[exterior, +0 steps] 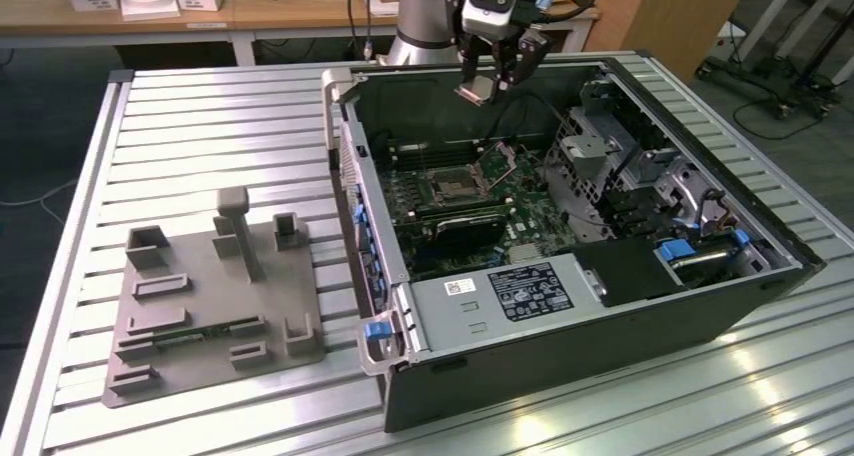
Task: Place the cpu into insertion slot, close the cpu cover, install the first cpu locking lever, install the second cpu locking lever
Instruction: 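Place the cpu into insertion slot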
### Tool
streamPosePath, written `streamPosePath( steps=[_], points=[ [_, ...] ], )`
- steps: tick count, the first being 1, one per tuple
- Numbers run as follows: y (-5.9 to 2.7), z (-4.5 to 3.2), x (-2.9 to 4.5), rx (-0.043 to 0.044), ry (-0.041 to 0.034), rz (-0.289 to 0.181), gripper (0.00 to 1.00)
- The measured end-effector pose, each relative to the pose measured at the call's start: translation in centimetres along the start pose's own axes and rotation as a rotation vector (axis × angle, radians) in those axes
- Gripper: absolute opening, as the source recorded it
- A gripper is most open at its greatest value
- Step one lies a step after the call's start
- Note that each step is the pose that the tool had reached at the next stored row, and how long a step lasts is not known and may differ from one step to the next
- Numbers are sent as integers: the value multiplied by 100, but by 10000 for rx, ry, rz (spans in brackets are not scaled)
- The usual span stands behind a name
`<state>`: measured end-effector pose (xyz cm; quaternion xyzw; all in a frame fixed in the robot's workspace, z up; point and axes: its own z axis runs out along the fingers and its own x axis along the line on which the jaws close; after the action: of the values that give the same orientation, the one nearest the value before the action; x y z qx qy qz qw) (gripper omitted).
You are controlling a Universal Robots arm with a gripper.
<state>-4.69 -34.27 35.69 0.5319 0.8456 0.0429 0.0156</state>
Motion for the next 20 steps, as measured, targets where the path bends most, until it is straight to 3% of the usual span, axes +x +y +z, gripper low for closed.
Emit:
streamPosePath(
  steps=[20],
  points=[
    [-26,-1,12,-4,-18,205,54]
  ],
)
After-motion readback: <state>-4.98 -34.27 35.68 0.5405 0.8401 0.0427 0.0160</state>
